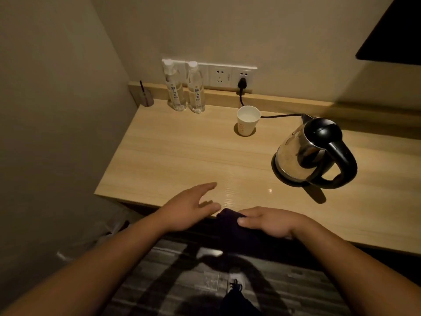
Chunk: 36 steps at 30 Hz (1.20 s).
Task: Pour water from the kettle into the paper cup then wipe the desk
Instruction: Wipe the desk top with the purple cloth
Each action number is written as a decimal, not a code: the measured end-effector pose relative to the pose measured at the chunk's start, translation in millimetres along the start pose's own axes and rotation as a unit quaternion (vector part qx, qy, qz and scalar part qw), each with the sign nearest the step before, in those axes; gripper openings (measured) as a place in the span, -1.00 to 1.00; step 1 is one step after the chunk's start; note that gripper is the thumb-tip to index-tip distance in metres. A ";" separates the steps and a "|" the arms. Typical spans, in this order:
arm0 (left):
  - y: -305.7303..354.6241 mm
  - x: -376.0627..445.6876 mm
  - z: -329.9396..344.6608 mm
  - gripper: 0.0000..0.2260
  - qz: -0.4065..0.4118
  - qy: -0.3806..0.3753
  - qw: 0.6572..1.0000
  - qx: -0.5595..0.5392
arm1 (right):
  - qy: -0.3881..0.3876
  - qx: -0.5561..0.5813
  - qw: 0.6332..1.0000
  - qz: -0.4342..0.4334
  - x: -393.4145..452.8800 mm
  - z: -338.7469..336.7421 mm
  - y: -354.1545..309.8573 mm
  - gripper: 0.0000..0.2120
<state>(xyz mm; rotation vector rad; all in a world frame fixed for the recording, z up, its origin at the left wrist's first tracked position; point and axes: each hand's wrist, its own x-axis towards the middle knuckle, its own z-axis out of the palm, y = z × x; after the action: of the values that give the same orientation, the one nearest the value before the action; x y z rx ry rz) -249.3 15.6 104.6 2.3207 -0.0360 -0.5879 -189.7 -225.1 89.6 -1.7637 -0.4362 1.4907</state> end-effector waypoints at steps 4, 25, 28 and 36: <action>21.9 0.2 -23.6 -0.32 0.043 -0.038 0.994 0.098 | 0.006 -0.139 0.989 -0.055 12.7 -12.0 -38.7 -0.76; -109.6 52.3 -156.1 -0.76 0.255 0.023 0.883 0.394 | 0.358 -0.406 0.839 -0.049 108.5 -1.4 -114.7 -0.82; -127.0 73.3 -167.1 -0.78 0.261 0.087 0.874 0.402 | 0.456 -0.466 0.756 -0.049 139.9 -8.5 -113.5 -0.82; -209.2 79.3 -95.3 -0.60 0.199 -0.015 0.889 0.413 | 0.370 -0.451 0.809 -0.068 196.3 35.7 -60.6 -0.66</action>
<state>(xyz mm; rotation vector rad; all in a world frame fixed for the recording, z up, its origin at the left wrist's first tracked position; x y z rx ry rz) -167.6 216.0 -6.5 2.9781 -0.9182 -0.4362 -160.0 -39.0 0.3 -2.7729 -0.9051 0.3360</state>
